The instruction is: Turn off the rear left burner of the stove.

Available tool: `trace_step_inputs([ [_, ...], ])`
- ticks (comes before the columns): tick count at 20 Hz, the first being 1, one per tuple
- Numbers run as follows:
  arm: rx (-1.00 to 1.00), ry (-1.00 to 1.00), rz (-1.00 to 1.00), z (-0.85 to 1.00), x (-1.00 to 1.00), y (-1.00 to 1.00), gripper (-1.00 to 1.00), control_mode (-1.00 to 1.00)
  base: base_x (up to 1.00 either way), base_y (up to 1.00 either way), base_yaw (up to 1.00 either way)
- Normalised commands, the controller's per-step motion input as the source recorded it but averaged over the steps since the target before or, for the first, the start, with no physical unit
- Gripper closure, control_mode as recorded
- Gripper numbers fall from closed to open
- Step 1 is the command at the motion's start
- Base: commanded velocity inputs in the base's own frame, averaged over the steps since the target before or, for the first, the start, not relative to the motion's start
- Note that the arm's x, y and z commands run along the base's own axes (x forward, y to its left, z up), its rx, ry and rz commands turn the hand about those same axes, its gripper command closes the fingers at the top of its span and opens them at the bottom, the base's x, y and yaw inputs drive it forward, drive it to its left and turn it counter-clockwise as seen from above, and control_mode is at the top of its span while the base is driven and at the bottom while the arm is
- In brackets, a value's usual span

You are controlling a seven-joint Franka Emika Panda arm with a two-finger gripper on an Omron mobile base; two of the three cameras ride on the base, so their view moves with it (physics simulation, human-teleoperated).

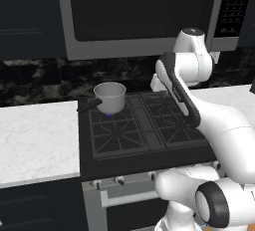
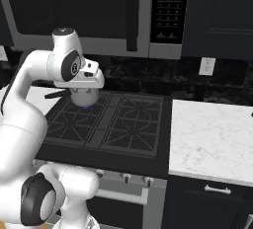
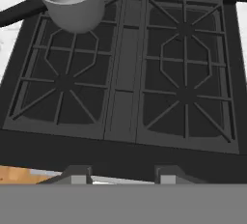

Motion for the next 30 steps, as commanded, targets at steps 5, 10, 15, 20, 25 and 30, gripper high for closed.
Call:
trace_step_inputs([
  [5,-0.21,-0.17,0.03,-0.01,-0.50,0.36,-1.00,-1.00,0.00,0.00,0.00],
  [10,-0.51,-0.26,0.17,-0.48,-1.00,1.00,-1.00,-1.00,0.00,0.00,0.00],
  [15,-0.49,-0.07,0.27,-0.64,-1.00,1.00,-1.00,-1.00,0.00,0.00,0.00],
  [20,-0.32,0.00,0.26,-0.62,-0.96,1.00,-1.00,-1.00,0.00,0.00,0.00],
  [25,-0.09,0.09,0.20,-0.82,-0.56,0.52,-1.00,-1.00,0.00,0.00,0.00],
  [30,-0.04,-0.10,0.01,-0.95,-0.35,0.00,-1.00,-1.00,0.00,0.00,0.00],
])
